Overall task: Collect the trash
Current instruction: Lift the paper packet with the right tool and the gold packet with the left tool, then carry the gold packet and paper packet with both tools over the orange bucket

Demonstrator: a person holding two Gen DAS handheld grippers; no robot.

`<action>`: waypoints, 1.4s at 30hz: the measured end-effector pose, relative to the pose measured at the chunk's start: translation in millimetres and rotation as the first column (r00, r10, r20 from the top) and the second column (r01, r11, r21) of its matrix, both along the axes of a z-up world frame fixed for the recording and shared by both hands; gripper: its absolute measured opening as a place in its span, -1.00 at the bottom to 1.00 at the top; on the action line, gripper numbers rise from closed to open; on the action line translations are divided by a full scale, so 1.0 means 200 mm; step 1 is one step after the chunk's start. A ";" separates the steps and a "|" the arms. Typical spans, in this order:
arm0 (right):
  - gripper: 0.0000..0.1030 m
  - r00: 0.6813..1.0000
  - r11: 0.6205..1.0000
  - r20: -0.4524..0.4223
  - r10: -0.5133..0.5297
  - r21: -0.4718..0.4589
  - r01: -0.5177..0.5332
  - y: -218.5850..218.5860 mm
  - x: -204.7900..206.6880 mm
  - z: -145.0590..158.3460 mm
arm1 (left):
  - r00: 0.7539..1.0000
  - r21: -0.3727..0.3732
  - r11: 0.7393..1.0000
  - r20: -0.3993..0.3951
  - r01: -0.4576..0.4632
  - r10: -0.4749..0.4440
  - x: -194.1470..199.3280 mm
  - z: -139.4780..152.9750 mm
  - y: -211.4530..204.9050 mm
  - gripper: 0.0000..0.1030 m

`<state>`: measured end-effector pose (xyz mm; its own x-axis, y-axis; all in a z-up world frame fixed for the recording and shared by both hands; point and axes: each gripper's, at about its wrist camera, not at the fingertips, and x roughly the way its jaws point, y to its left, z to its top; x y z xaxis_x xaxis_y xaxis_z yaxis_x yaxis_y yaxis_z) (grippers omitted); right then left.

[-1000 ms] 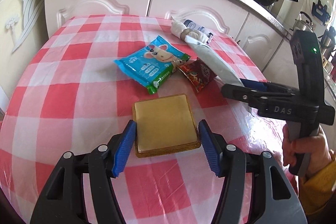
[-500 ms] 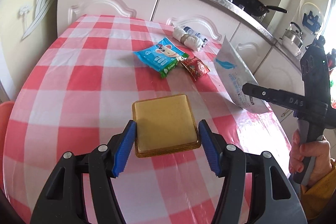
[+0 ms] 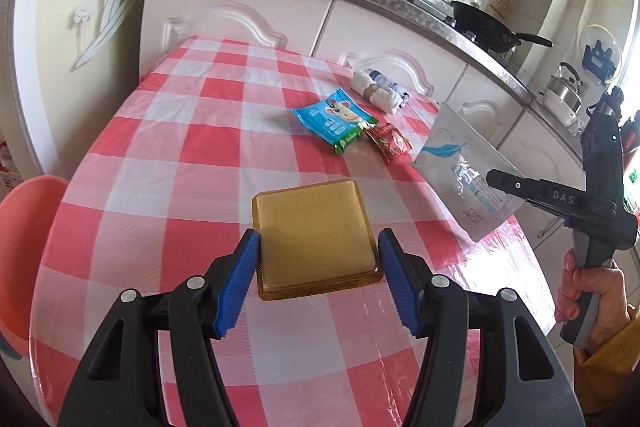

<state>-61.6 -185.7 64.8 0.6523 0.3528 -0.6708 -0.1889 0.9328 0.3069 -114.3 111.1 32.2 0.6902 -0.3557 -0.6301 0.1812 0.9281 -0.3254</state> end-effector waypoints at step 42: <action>-0.85 0.695 0.687 -0.063 0.716 0.246 -0.684 1.72 0.26 0.16 | 0.786 -0.141 0.774 -0.099 -0.618 0.610 -0.24 -0.05 1.35 0.20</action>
